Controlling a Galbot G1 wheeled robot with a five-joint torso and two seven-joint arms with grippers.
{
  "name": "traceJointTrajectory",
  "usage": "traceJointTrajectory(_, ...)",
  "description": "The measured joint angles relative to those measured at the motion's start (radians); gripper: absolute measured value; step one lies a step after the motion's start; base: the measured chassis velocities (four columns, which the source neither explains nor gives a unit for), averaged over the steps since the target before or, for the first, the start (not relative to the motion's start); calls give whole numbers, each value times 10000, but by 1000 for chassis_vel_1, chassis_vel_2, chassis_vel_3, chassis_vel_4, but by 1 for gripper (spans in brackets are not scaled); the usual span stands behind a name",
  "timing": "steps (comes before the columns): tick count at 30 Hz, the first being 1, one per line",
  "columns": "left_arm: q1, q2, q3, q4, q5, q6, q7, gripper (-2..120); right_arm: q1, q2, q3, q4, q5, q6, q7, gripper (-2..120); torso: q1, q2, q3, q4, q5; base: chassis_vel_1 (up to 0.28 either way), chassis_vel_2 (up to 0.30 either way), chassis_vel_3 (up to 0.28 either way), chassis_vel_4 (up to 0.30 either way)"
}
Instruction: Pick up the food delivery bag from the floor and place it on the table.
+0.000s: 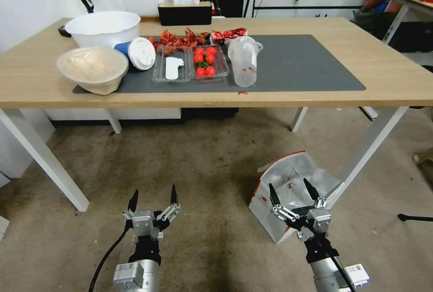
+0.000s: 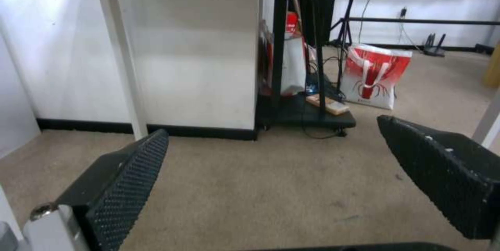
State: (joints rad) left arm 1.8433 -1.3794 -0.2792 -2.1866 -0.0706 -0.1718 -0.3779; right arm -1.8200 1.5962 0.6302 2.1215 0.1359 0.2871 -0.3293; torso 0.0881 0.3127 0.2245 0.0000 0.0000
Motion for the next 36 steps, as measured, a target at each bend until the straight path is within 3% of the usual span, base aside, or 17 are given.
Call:
traceJointTrajectory(22,-31,166,24,-30,-71,22,7,100,-45,-26,23,85,56,37,-40,100,-209,-769,-562,0,1,0,0,0,0)
traceJointTrajectory(36,-128,106,31,158,-107,-93,1,100,-85,-18,84,156,24,16,12,100,-376,-1497,-1118,0,0,0,0,0,0)
